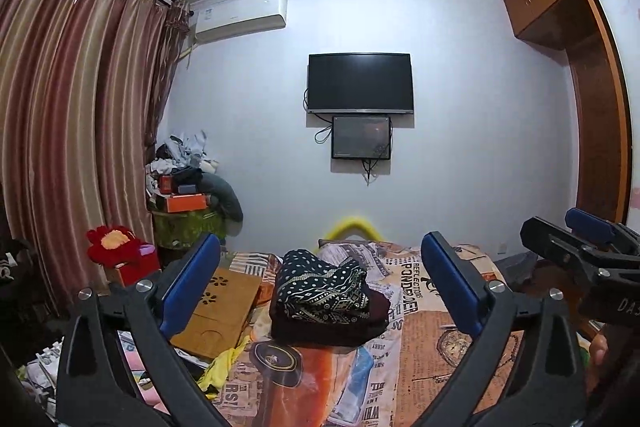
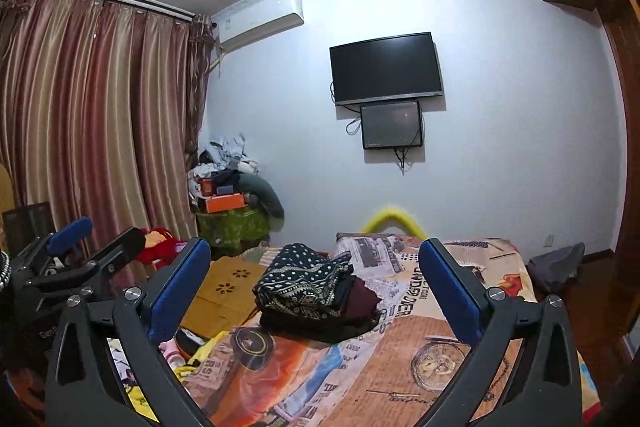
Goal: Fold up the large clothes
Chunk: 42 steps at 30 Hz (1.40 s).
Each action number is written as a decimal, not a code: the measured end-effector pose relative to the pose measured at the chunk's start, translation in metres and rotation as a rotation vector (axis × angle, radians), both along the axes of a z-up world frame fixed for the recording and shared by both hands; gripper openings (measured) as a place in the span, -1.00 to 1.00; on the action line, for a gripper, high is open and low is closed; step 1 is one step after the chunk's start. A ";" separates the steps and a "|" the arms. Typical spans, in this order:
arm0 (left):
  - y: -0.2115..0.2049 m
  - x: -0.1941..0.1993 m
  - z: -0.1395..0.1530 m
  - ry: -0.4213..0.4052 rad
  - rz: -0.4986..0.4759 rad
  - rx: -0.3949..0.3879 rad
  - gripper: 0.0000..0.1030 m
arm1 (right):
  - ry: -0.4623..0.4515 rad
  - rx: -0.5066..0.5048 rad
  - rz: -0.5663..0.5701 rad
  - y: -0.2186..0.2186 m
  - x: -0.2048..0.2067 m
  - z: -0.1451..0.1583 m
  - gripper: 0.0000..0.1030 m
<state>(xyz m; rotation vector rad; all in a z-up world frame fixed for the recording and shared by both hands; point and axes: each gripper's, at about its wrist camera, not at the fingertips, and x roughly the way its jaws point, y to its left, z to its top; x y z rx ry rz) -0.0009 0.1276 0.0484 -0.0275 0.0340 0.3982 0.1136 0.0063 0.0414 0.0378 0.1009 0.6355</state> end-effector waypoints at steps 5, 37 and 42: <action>0.001 0.002 -0.003 0.009 -0.002 -0.005 0.97 | 0.021 -0.006 0.002 -0.001 0.001 -0.001 1.00; 0.012 0.011 -0.011 0.046 -0.017 -0.040 0.97 | 0.077 0.000 0.010 -0.011 0.007 0.003 1.00; 0.013 0.012 -0.012 0.052 -0.025 -0.047 0.97 | 0.073 0.000 0.010 -0.012 0.006 0.003 1.00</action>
